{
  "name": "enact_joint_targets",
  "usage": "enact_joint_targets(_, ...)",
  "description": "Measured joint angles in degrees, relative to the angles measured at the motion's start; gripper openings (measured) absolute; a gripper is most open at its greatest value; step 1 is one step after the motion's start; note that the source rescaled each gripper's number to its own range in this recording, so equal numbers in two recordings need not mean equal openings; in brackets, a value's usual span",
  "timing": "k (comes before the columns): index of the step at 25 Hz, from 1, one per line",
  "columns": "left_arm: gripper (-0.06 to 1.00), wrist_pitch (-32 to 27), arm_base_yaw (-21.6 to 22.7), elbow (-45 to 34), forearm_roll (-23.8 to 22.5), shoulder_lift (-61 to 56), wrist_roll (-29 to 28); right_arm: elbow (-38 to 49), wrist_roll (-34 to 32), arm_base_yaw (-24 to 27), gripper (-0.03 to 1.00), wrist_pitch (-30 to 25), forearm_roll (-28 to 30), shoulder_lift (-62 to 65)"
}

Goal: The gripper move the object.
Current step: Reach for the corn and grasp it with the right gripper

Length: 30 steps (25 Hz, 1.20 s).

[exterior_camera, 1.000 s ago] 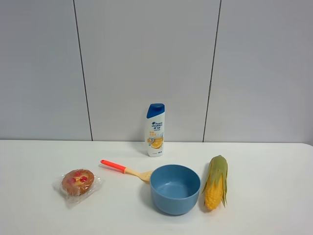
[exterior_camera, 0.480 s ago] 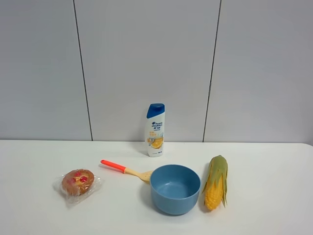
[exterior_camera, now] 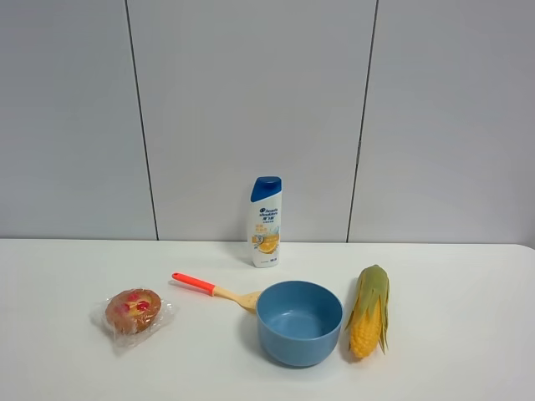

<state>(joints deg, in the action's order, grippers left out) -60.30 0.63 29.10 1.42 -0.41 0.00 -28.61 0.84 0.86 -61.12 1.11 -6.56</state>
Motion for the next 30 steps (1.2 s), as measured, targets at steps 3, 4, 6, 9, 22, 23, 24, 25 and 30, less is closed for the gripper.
enact_joint_targets(3, 1.0, 0.0, 0.0, 0.0, 0.0, 0.0, 0.0, -0.61, 5.03, 0.0, 0.82, 0.51, -4.26, -7.0)
enact_joint_targets(4, 1.0, 0.0, 0.0, 0.0, 0.0, 0.0, 0.0, -1.4, 5.63, 0.0, 0.82, 1.38, -5.4, -9.54)
enact_joint_targets(6, 1.0, 0.0, 0.0, 0.0, 0.0, 0.0, 0.0, -3.53, 6.42, 0.0, 0.82, 4.66, -7.66, -14.09)
enact_joint_targets(9, 1.0, 0.0, 0.0, 0.0, 0.0, 0.0, 0.0, -7.66, 8.87, 0.0, 0.82, 9.99, -9.77, -21.03)
enact_joint_targets(22, 1.0, 0.0, 0.0, 0.0, 0.0, 0.0, 0.0, -25.62, 0.45, -15.34, 1.0, 17.27, -6.2, -53.38)
enact_joint_targets(23, 1.0, 0.0, 0.0, 0.0, 0.0, 0.0, 0.0, -27.16, -1.85, -16.81, 1.0, 17.31, -4.25, -55.79)
enact_joint_targets(24, 1.0, 0.0, 0.0, 0.0, 0.0, 0.0, 0.0, -28.49, -5.04, -18.42, 1.0, 17.26, -2.32, -58.69)
enact_joint_targets(25, 1.0, 0.0, 0.0, 0.0, 0.0, 0.0, 0.0, -30.14, -8.86, -19.76, 1.0, 17.12, -1.11, -61.59)
enact_joint_targets(30, 1.0, 0.0, 0.0, 0.0, 0.0, 0.0, 0.0, -38.22, -25.35, -23.11, 1.0, 16.92, 4.96, -74.43)
